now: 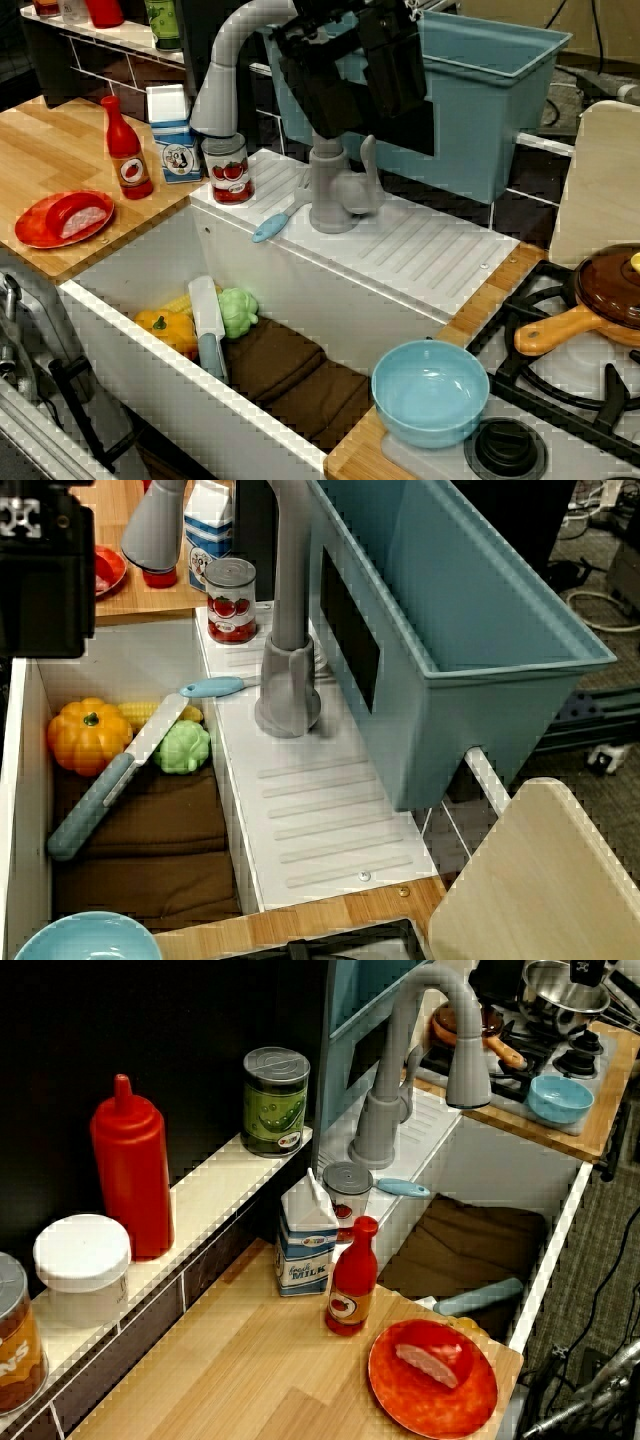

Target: Lift bowl

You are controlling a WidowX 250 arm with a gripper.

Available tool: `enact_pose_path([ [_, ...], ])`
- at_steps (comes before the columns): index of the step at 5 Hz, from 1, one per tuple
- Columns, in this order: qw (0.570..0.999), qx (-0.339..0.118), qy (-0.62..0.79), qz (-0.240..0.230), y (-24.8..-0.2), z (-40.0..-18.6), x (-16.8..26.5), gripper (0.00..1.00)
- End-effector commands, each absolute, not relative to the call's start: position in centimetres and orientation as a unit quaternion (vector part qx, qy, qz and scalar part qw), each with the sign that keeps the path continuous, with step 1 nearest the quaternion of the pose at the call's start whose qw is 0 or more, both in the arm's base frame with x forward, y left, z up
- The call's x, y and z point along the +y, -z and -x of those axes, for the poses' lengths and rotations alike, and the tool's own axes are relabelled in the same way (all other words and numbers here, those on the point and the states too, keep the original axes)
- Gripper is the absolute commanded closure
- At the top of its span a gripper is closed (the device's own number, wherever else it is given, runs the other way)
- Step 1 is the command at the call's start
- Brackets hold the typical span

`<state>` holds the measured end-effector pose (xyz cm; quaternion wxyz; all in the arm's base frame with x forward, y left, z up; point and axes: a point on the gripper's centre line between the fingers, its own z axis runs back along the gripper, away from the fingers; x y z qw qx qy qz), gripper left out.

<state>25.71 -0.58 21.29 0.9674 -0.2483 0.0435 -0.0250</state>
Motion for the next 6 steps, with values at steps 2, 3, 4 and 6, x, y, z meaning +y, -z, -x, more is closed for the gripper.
enact_pose_path([
  [2,0.979,0.033,0.042,0.194,-20.4,-25.5,-1.9,0.0],
  [3,0.987,0.028,0.072,0.144,-19.1,-25.1,-2.6,0.0],
  [4,0.986,0.026,0.096,0.13,-17.7,-24.7,-2.6,0.0],
  [6,0.985,0.032,0.109,0.13,-13.8,-23.3,-2.5,0.0],
])
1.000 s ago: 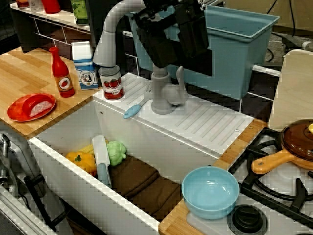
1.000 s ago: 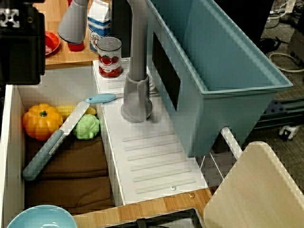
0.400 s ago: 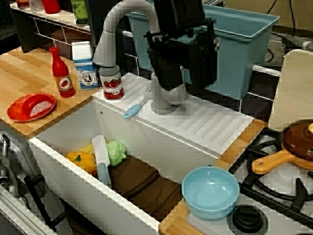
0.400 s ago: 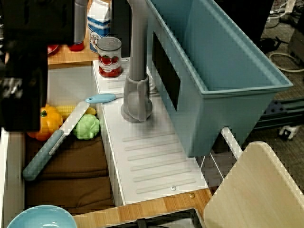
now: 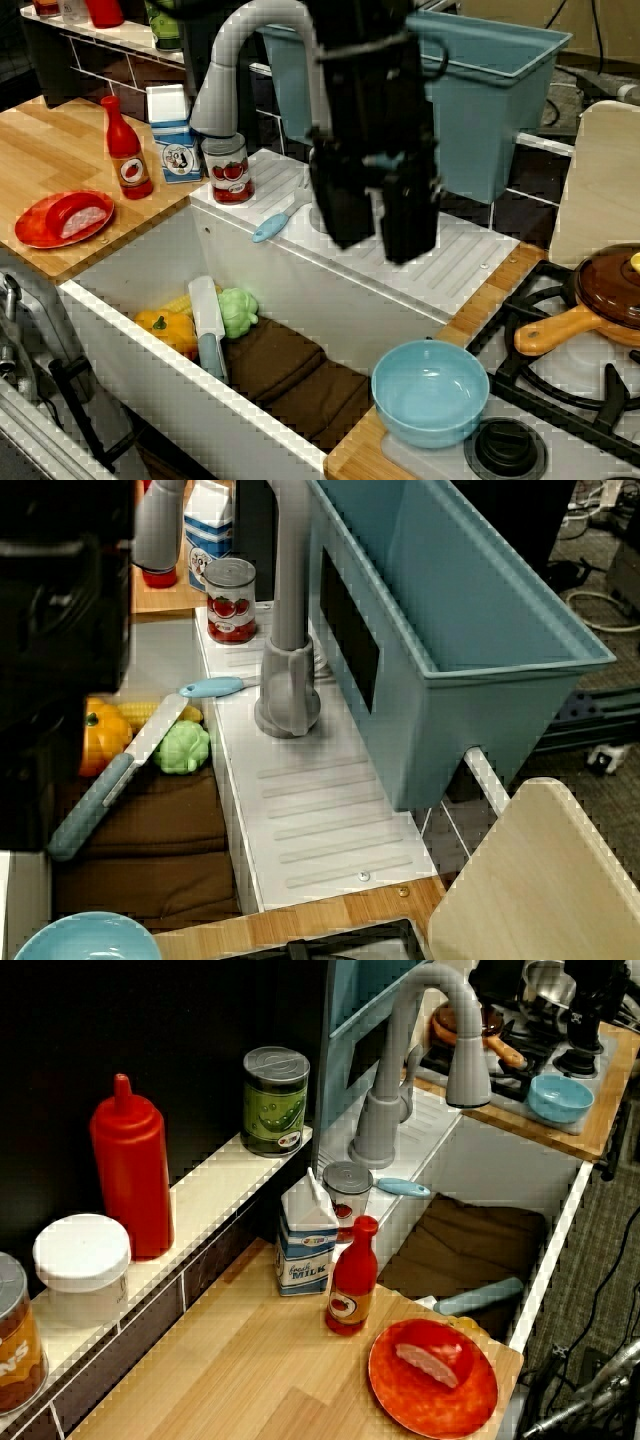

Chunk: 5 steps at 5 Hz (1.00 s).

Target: Lift bowl

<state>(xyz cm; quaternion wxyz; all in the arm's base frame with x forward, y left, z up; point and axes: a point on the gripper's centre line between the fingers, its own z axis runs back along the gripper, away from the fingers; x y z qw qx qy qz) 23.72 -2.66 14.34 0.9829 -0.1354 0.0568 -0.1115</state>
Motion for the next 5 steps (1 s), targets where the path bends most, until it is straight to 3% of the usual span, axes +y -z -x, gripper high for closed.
enact_pose_path([
  [1,0.986,0.025,0.076,0.147,-13.0,-23.0,-2.2,0.0],
  [2,0.985,0.011,0.049,0.163,-12.6,-22.8,-1.6,0.0],
  [5,0.99,-0.028,0.015,0.138,-10.2,-23.7,-1.2,0.0],
])
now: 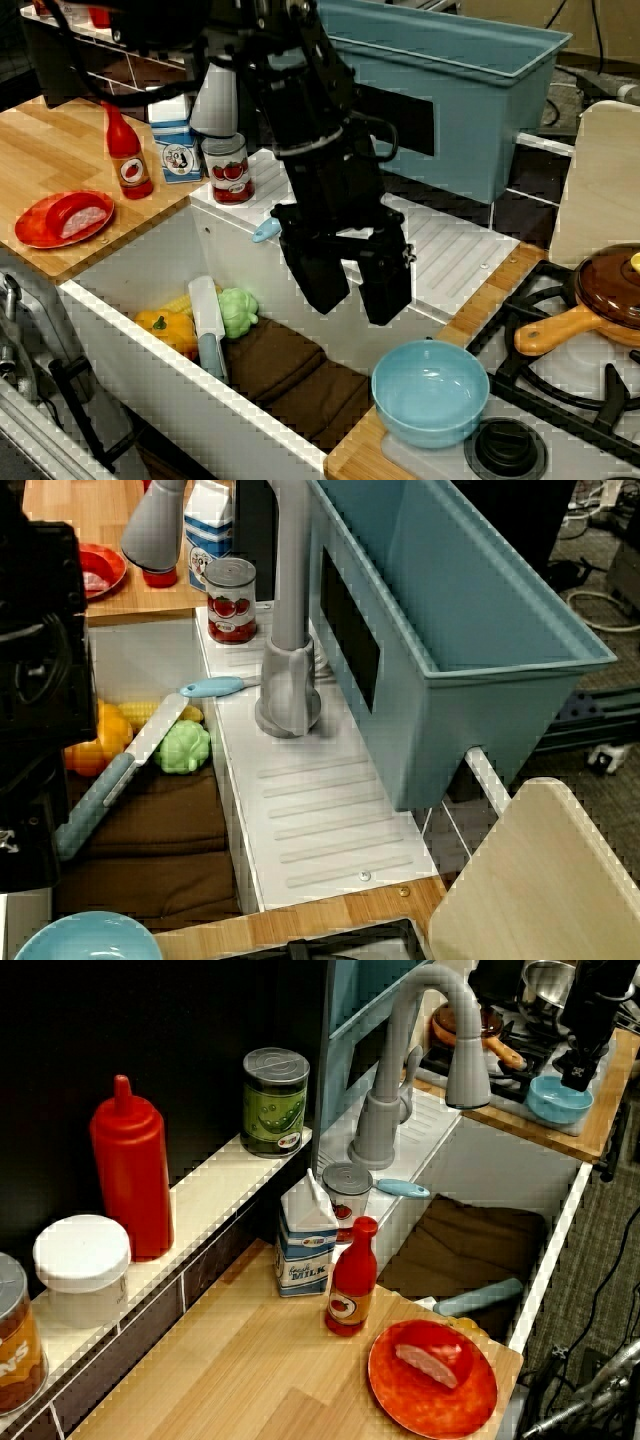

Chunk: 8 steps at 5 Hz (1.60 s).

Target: Lift bowl

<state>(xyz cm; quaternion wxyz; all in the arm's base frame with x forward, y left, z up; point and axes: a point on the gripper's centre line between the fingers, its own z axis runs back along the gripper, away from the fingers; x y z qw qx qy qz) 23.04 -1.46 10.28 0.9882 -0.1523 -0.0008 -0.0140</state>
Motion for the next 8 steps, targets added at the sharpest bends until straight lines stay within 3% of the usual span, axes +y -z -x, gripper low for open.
enact_pose_path([
  [1,0.99,-0.033,0.014,0.135,-9.6,-23.9,-1.2,0.0],
  [8,0.992,-0.047,-0.016,0.119,-4.3,-24.1,-1.8,0.0],
])
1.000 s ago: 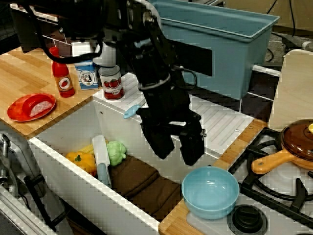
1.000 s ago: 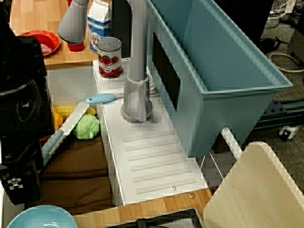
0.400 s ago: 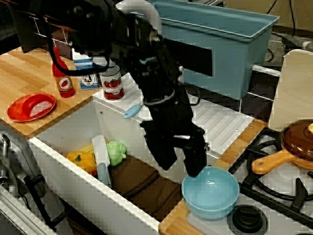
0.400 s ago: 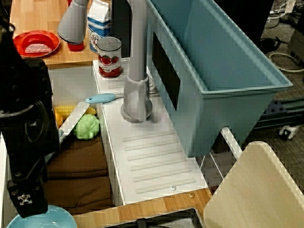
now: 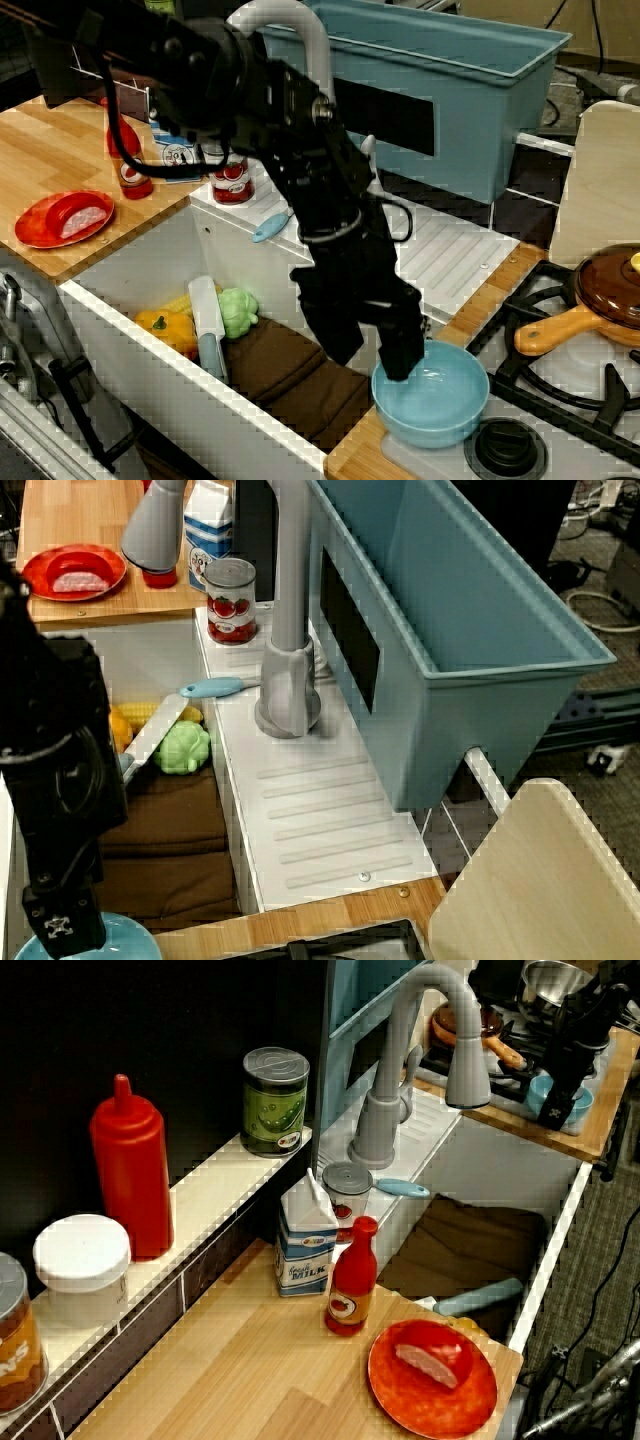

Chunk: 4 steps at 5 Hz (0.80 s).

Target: Lift bowl

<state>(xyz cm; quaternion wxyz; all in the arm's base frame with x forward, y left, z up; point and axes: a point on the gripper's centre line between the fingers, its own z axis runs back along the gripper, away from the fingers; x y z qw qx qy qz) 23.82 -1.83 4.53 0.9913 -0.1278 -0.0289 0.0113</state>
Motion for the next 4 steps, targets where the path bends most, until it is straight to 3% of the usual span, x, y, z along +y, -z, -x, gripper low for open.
enact_pose_path([
  [1,0.991,-0.046,-0.024,0.123,-4.3,-24.5,-1.4,0.0],
  [2,0.99,-0.041,-0.024,0.132,-4.4,-25.1,-1.2,1.0],
  [4,0.988,-0.043,-0.028,0.144,-4.8,-25.5,-0.8,1.0],
])
